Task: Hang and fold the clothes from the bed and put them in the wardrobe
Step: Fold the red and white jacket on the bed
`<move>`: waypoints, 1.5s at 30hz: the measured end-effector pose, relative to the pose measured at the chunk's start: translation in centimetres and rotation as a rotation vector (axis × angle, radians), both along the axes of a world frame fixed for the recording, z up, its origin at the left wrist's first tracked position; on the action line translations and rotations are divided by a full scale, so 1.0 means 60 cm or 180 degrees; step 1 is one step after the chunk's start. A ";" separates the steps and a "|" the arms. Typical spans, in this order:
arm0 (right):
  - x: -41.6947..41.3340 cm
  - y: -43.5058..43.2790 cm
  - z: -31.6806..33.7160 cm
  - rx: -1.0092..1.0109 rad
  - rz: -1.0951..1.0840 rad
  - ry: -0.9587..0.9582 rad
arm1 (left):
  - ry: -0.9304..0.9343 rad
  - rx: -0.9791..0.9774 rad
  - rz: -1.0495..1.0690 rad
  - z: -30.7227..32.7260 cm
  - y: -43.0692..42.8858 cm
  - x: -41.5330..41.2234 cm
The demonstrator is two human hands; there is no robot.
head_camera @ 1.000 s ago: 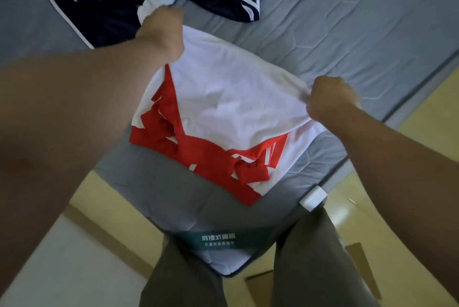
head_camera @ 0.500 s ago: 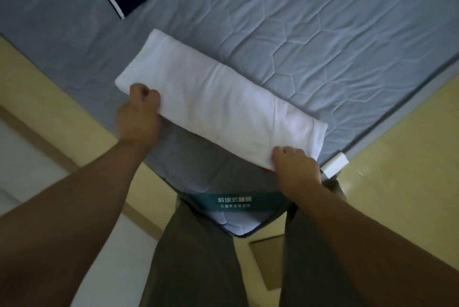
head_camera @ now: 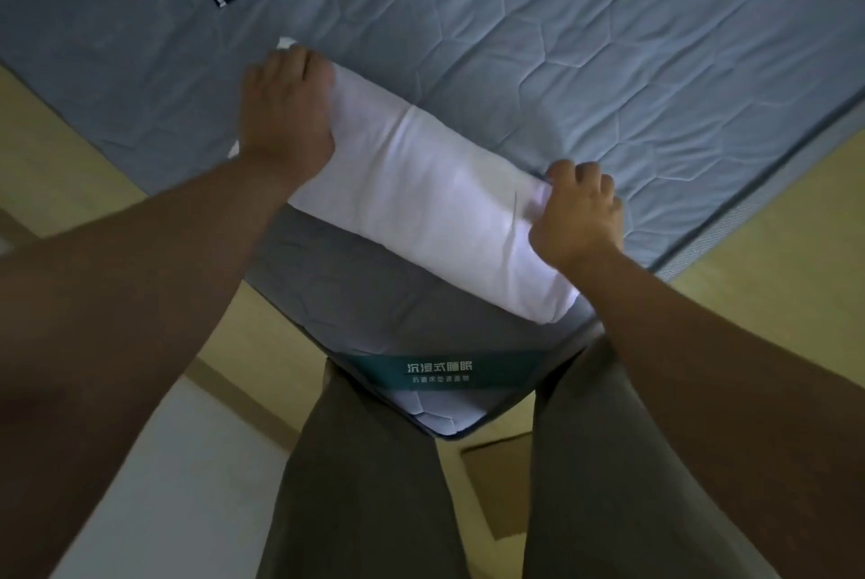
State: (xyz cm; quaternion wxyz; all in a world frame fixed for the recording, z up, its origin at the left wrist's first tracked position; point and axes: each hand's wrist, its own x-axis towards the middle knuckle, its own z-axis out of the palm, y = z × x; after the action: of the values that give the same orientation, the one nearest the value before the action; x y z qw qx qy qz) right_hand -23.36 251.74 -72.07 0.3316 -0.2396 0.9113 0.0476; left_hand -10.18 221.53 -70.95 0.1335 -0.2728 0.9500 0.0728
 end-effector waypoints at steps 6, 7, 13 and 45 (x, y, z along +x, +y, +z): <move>-0.082 -0.020 -0.027 0.0477 0.0131 -0.1444 | -0.0963 0.0631 -0.0792 -0.021 -0.038 -0.105; -0.088 -0.020 -0.027 0.0698 0.0325 -0.1496 | -0.1197 0.0676 -0.0799 -0.028 -0.044 -0.112; -0.101 -0.013 -0.032 0.1337 0.0671 -0.1797 | -0.1693 0.0729 -0.0662 -0.038 -0.087 -0.082; -0.141 0.025 0.009 0.0116 0.2062 0.0920 | -0.0624 -0.0372 -0.0872 -0.017 0.083 0.208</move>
State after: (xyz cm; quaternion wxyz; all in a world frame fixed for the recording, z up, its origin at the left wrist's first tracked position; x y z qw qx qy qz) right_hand -31.82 253.25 -71.54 0.1711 -0.5010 0.8245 0.1999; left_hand 2.29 226.49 -71.96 0.2180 -0.1540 0.9633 -0.0282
